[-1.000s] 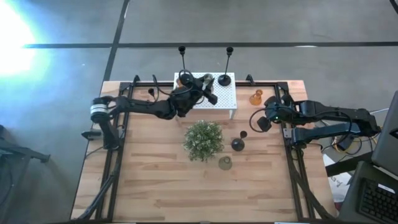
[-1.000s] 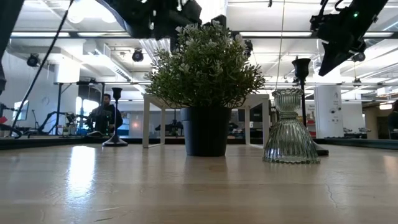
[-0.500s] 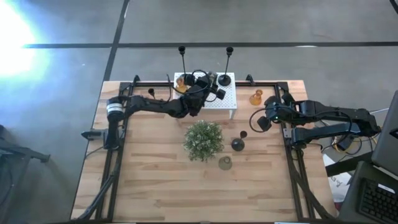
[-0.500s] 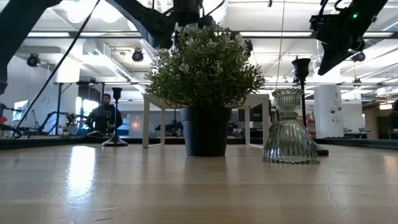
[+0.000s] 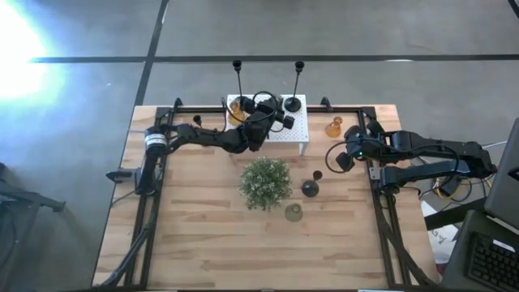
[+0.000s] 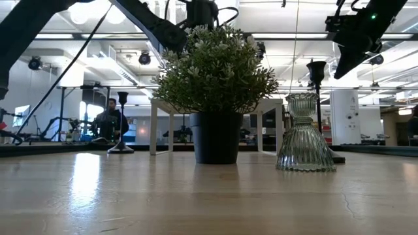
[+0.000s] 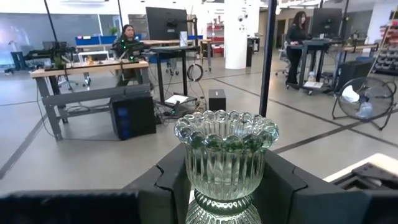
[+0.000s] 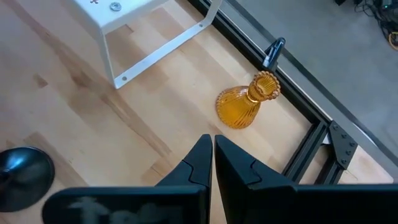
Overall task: Pick & Place candle stick holders
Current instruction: Put the bottom green glass candle holder on the shelf
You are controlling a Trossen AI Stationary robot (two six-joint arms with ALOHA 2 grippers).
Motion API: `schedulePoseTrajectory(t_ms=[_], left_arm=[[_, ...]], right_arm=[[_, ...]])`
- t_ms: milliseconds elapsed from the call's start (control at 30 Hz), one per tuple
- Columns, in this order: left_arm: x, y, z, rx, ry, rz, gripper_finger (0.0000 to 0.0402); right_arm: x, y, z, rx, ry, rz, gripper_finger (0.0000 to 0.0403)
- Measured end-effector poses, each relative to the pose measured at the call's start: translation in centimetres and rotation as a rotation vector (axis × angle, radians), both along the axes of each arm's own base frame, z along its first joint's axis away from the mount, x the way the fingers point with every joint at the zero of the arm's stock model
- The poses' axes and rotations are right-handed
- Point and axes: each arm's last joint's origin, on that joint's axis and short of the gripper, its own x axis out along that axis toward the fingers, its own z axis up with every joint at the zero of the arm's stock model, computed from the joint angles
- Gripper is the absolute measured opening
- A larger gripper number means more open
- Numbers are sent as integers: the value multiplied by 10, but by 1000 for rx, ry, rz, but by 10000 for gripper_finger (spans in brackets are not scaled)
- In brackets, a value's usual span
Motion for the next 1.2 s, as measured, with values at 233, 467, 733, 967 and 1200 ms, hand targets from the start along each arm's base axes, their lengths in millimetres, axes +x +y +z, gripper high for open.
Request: schedulePoseTrajectory(t_ms=[233,467,733,967,1200], left_arm=[[-2,12,-4,-5,2,30,133],[-5,29,-12,-28,-24,26,133],[-7,39,-15,-37,-29,26,133],[-9,44,-19,-55,6,46,133],[-12,50,-21,-71,-1,62,133]], right_arm=[[0,0,0,-1,2,3,13],[0,0,0,-1,2,3,13],[0,0,0,-2,1,4,13],[0,0,0,-2,1,4,13],[0,0,0,-4,2,8,13]])
